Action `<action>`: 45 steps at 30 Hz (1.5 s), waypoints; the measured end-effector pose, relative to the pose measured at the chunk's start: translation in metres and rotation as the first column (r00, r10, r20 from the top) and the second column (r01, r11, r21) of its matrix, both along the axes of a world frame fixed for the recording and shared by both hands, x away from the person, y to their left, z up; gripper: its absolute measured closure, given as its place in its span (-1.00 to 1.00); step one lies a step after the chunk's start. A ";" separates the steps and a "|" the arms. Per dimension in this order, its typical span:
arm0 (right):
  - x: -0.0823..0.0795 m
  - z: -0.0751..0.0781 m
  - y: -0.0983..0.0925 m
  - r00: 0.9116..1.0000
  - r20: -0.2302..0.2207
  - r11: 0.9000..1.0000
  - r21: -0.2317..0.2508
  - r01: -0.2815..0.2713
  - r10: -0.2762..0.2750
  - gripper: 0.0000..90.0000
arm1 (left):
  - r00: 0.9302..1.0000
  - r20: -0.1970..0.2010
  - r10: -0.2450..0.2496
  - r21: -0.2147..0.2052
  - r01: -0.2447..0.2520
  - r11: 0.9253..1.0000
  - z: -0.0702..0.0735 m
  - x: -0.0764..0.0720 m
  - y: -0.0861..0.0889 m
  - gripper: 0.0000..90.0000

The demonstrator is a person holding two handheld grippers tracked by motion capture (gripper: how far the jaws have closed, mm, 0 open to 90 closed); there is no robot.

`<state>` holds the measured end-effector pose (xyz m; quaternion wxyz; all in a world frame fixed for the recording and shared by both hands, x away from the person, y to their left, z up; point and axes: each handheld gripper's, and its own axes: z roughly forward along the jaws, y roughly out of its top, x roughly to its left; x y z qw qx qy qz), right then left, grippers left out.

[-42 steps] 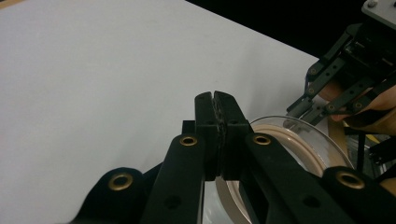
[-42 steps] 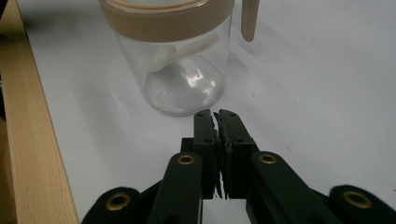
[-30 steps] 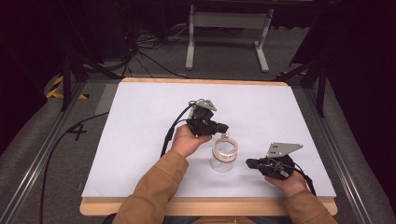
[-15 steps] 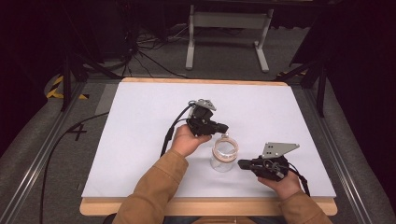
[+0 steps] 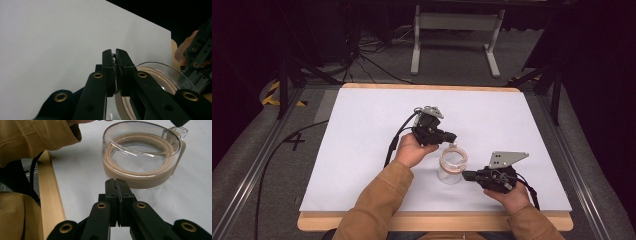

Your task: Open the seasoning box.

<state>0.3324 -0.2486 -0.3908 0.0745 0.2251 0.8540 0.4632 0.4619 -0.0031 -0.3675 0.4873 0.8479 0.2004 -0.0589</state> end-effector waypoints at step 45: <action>0.003 0.013 0.006 0.998 0.042 0.996 0.078 0.034 -0.037 0.99 | 0.999 -0.017 0.042 -0.021 -0.043 0.999 0.004 0.002 0.010 0.86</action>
